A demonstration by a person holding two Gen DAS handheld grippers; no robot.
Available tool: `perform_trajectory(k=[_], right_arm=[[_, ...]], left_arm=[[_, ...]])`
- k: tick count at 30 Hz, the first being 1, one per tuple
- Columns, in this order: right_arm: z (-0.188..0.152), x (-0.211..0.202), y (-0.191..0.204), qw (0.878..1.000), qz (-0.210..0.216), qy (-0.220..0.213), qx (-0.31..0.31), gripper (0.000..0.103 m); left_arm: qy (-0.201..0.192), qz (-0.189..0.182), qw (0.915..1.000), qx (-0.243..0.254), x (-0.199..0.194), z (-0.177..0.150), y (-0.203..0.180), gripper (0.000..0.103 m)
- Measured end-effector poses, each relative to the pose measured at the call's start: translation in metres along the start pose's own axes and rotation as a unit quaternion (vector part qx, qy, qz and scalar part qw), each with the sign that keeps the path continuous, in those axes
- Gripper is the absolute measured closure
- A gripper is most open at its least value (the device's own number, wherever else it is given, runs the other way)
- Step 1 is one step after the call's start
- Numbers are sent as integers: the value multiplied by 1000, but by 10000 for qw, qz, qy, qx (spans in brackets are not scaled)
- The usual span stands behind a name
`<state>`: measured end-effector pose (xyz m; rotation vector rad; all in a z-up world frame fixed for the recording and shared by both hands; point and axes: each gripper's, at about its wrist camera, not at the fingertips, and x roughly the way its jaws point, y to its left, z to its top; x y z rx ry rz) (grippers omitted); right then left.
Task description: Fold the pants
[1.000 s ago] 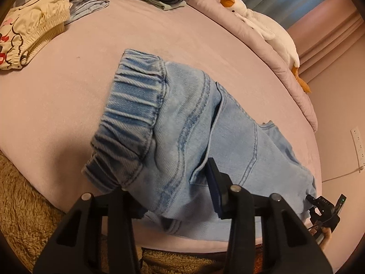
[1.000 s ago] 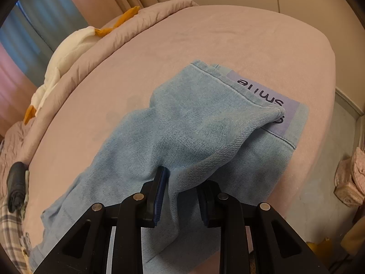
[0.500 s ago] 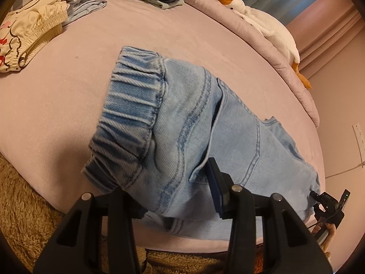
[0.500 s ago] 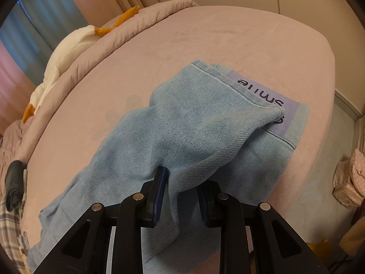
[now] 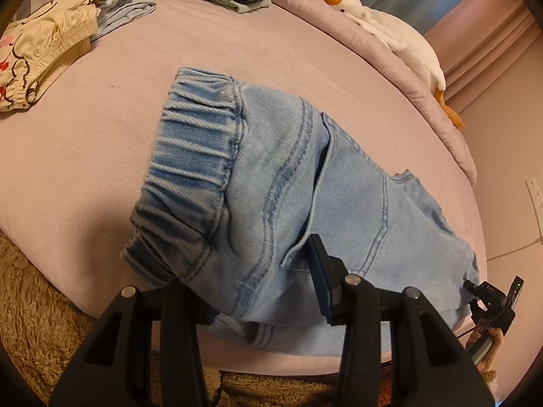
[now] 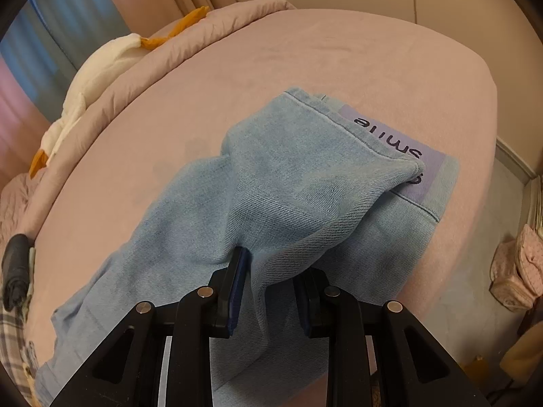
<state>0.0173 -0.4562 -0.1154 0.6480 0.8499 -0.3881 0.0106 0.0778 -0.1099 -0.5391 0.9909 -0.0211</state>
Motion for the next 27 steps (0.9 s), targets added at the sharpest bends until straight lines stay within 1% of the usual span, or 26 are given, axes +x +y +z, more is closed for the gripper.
perform_trajectory(k=[11, 27], right_arm=[[-1, 0, 4, 9999, -131, -9, -109, 76], [-3, 0, 8, 9997, -213, -17, -152, 75]], left_arm=[[-5, 9, 10000, 7, 0, 0, -1, 59], [-11, 29, 10000, 30, 0, -1, -2, 59]])
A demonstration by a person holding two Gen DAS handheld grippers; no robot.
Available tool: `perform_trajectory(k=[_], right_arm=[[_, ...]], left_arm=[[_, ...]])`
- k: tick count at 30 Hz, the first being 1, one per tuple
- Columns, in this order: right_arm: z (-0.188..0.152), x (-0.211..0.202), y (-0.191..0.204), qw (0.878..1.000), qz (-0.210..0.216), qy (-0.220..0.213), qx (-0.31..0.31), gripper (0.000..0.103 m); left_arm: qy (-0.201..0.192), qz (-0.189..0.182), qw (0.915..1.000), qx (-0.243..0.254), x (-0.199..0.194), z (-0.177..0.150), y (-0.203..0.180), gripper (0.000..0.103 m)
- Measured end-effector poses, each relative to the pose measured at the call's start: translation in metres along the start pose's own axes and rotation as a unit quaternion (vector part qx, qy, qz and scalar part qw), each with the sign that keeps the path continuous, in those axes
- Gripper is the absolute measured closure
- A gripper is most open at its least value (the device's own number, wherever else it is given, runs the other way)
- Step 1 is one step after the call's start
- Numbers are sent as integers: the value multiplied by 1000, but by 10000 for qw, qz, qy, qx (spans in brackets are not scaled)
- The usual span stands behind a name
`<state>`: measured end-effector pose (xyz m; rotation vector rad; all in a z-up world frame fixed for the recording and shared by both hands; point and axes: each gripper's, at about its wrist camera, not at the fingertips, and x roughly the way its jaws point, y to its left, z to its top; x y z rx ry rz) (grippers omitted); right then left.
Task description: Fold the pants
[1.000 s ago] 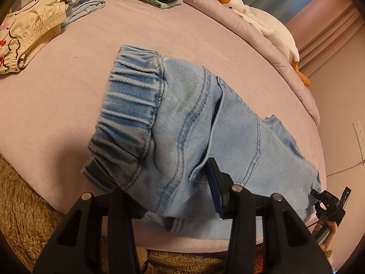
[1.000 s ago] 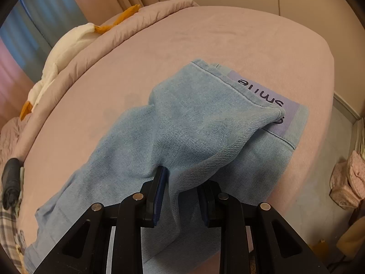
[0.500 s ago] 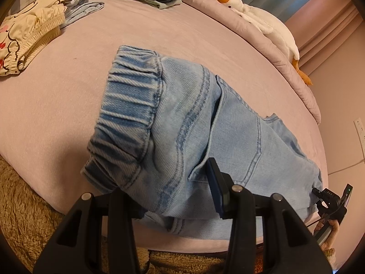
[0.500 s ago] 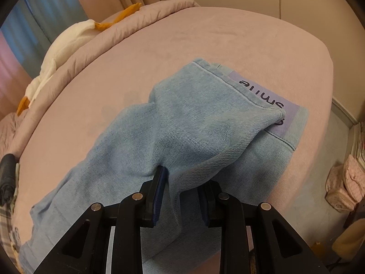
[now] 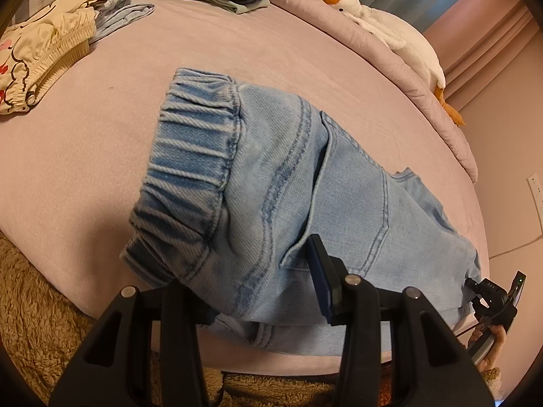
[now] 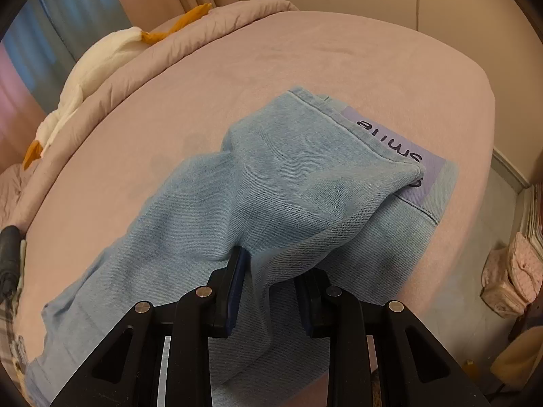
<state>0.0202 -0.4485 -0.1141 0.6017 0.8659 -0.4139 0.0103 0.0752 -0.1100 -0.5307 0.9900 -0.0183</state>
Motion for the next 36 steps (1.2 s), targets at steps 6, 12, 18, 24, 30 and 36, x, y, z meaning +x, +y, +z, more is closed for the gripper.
perform_trajectory(k=[6, 12, 18, 24, 30, 36], right_arm=[[0, 0, 0, 10000, -3, 2, -1, 75], [1, 0, 0, 10000, -8, 5, -5, 75], [1, -1, 0, 10000, -17, 4, -10, 75], [0, 1, 1, 10000, -50, 1, -31, 75], [-1, 1, 0, 10000, -66, 0, -44, 75], [-1, 1, 2, 10000, -67, 1, -38, 75]], left_arm=[[3, 9, 10000, 12, 1, 0, -1, 59], [6, 21, 10000, 23, 1, 0, -1, 59], [10, 44, 10000, 57, 2, 0, -1, 58], [5, 47, 10000, 62, 2, 0, -1, 58], [4, 50, 10000, 64, 3, 0, -1, 58], [5, 53, 10000, 66, 3, 0, -1, 58]])
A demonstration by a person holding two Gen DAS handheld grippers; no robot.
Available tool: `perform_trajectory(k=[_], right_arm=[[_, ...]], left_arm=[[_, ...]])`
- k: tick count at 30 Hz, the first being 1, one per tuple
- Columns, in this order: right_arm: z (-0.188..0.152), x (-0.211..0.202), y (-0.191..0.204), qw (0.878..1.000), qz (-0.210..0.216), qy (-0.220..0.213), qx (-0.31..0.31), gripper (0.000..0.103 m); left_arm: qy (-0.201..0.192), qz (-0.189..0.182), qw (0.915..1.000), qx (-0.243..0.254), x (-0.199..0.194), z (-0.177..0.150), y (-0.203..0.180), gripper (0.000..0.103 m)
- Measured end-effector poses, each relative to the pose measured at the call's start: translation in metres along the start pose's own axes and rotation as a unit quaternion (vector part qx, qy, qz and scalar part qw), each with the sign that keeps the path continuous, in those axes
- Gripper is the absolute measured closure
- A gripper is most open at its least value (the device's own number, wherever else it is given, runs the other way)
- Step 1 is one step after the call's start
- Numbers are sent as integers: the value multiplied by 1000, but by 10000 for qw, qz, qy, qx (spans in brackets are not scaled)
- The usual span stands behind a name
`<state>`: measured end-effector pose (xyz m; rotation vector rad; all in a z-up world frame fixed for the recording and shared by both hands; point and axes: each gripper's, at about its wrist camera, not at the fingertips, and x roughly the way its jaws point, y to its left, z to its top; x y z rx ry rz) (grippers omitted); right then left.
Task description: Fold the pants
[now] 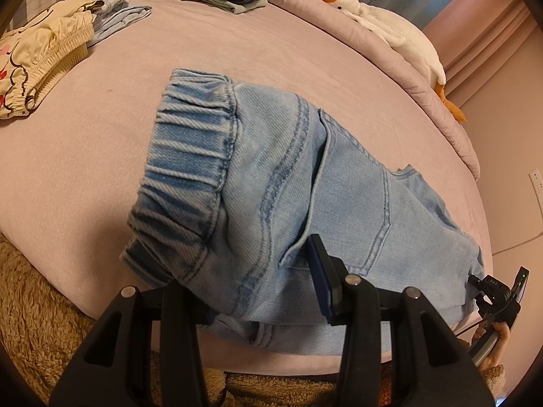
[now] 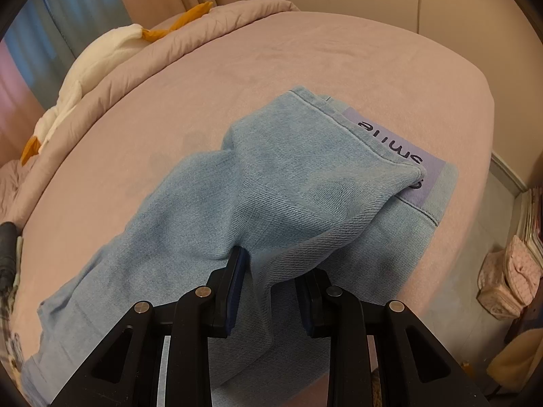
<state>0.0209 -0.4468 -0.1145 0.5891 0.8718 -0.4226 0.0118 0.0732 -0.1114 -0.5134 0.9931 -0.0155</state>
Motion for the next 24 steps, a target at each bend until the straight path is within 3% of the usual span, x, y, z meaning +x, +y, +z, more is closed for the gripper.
perform_trajectory(k=[24], right_arm=[[-1, 0, 1, 10000, -31, 6, -17, 74]], left_arm=[[-3, 17, 10000, 24, 1, -1, -1, 58]])
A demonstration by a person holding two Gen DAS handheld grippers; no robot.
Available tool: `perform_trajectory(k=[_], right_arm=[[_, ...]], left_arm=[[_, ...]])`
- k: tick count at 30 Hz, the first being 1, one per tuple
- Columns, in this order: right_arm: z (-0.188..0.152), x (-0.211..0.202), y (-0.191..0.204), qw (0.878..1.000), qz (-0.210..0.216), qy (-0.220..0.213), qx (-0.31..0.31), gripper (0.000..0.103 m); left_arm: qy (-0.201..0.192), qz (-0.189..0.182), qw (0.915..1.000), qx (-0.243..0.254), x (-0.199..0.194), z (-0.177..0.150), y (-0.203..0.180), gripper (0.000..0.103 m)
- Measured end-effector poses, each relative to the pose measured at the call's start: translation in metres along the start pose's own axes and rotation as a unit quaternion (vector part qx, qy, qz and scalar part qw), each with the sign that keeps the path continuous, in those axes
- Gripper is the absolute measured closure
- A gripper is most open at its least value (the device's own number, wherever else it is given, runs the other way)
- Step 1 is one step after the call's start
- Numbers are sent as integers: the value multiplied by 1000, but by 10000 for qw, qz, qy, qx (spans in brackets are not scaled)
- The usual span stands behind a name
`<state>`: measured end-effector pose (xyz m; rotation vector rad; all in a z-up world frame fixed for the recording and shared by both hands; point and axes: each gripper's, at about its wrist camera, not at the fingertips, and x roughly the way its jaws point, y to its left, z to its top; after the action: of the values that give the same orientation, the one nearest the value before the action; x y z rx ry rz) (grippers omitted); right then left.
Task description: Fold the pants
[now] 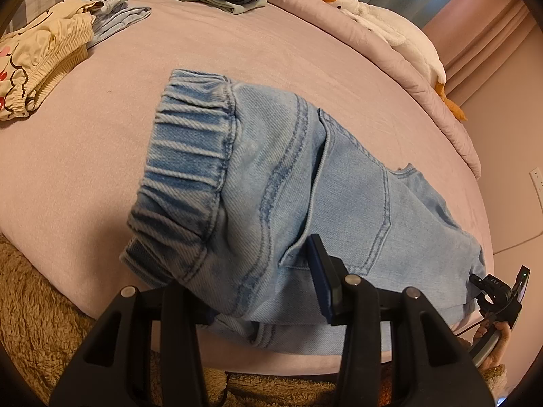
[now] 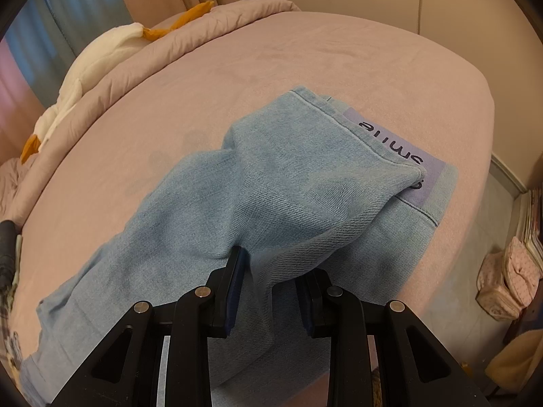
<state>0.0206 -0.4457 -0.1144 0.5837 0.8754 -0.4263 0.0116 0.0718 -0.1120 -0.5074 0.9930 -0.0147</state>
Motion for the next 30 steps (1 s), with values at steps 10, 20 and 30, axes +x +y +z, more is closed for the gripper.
perform_trajectory(k=[10, 20, 30], right_arm=[[0, -1, 2, 10000, -39, 23, -74, 73], [12, -6, 5, 9994, -247, 149, -192, 50], [28, -11, -3, 9997, -70, -1, -224, 49]], left_arm=[[-1, 81, 10000, 58, 1, 0, -3, 58], [51, 0, 10000, 9, -3, 3, -1, 68], [-57, -495, 9987, -86, -33, 12, -4, 82]])
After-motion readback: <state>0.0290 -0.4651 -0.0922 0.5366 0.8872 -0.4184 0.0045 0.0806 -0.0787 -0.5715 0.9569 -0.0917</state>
